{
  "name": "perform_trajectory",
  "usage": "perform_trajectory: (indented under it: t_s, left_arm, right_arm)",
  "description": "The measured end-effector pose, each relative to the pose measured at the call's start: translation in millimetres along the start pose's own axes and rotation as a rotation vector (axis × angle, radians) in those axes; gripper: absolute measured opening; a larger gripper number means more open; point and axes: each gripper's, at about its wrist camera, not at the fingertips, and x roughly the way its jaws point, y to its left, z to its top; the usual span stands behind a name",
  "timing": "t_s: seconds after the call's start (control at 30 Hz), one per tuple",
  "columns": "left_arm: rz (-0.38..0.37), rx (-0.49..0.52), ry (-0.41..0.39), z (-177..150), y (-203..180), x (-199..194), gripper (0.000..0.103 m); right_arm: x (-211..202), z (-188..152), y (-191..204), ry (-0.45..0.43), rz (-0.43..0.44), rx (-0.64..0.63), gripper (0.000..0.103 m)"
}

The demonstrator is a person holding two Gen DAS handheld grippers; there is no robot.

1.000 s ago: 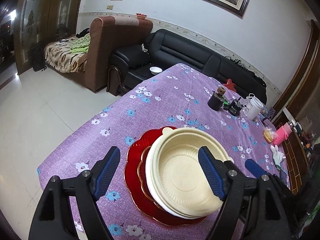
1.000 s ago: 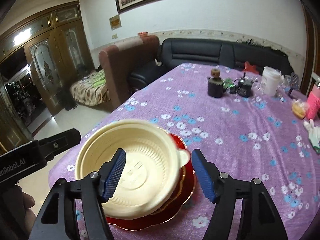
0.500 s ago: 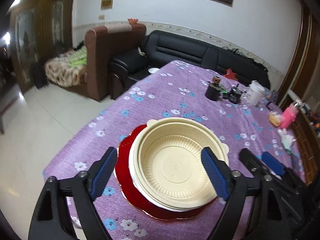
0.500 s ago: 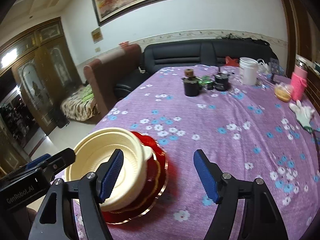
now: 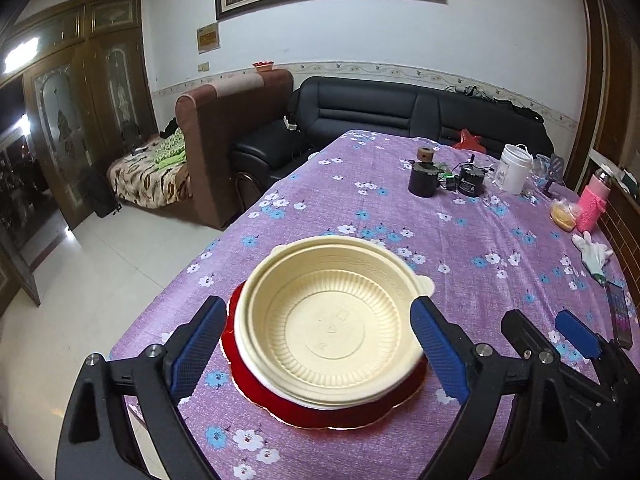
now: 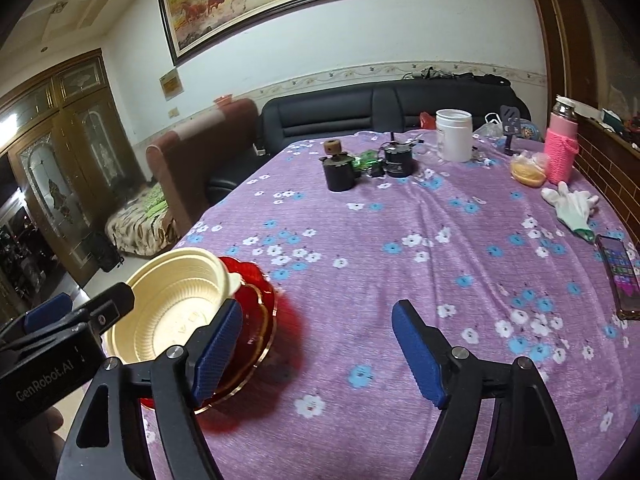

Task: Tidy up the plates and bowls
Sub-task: 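Withdraw both grippers from the stack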

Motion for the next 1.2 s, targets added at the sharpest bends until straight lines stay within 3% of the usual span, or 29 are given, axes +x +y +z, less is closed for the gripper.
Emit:
perform_trajectory:
  t_s: [0.7, 1.2]
  left_arm:
    - [-0.009, 0.071, 0.015, -10.9, -51.2, -4.7, 0.095]
    - [-0.029, 0.078, 0.035, -15.1, -56.9, 1.8, 0.096]
  right_arm:
    - [-10.7, -17.3, -43.5, 0.007, -0.092, 0.007, 0.086]
    - [-6.0, -22.8, -39.6, 0.035, -0.099, -0.011, 0.086]
